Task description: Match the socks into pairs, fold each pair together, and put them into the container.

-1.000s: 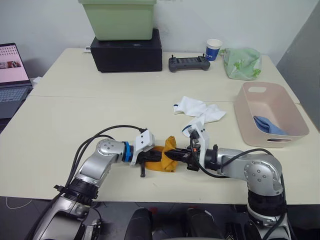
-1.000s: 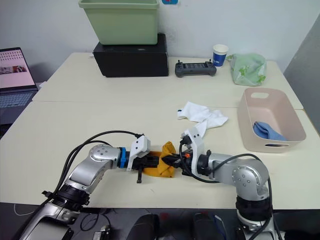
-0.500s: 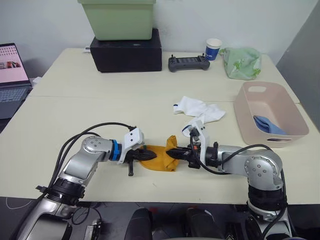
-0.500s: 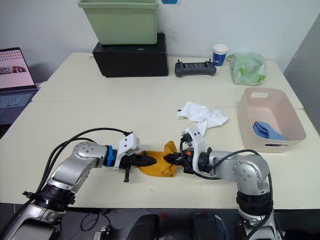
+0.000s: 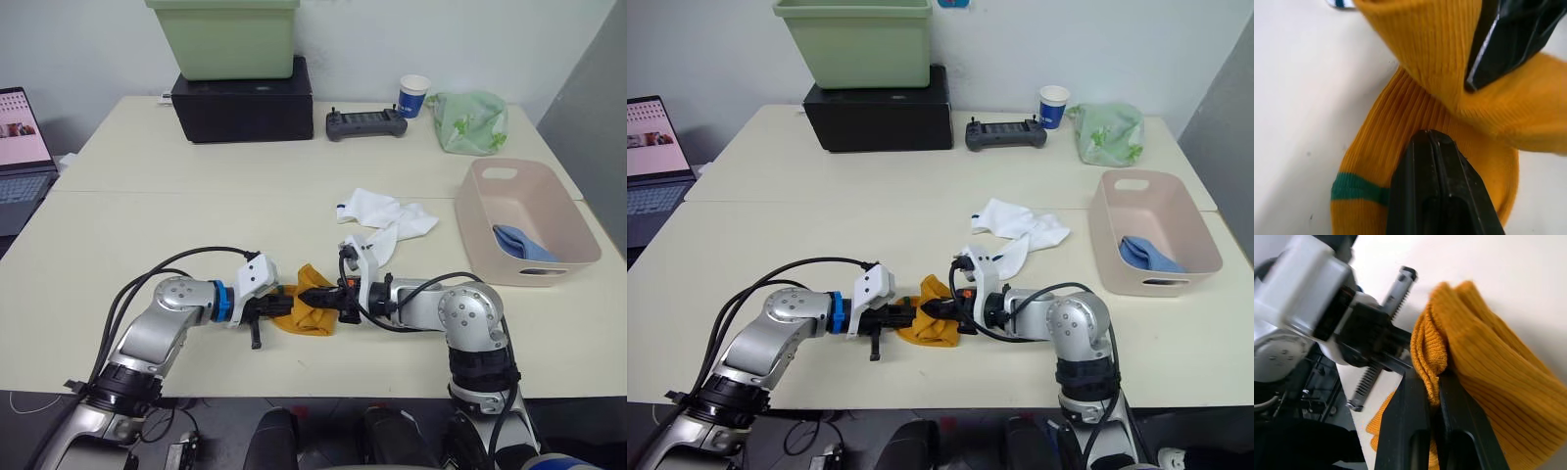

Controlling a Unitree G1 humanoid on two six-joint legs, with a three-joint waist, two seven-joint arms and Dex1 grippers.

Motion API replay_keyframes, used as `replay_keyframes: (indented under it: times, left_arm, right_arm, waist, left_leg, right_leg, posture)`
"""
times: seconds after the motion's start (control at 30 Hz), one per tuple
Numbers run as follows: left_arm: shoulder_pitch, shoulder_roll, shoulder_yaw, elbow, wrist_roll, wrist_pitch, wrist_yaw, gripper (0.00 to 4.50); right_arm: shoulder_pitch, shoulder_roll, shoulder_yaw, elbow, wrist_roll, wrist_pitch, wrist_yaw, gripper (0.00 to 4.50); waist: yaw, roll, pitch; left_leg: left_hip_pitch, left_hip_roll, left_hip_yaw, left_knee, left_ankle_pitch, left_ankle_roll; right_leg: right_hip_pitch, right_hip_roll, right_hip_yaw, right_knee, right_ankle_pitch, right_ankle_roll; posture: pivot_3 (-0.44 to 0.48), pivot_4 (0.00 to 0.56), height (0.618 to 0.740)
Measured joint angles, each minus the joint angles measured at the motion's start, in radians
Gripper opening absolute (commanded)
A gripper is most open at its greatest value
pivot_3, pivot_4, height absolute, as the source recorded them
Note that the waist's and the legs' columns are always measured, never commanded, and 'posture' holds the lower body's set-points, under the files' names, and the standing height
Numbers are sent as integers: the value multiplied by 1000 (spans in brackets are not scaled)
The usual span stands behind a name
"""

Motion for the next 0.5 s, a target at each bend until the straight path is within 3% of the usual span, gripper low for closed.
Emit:
replay_keyframes:
  times: [0.33,0.5]
  left_arm:
    - [153,48,215,-69,-114,132,88,0]
    - [134,115,371,-25,-159,133,105,0]
  right_arm:
    - [-41,-33,-15,-125,66,15,44,4289]
    - [-43,-297,122,-198,-63,-208,194,4289]
  waist:
    - [-3,1,1]
    - [2,0,4]
  left_leg:
    - [0,4,0,-1,0,0]
    - [0,1,0,-1,0,0]
  right_leg:
    - [-1,-1,0,0,0,0]
    - [-1,-2,-1,-1,-1,1]
  posture:
    - [0,150,735]
    - [0,150,735]
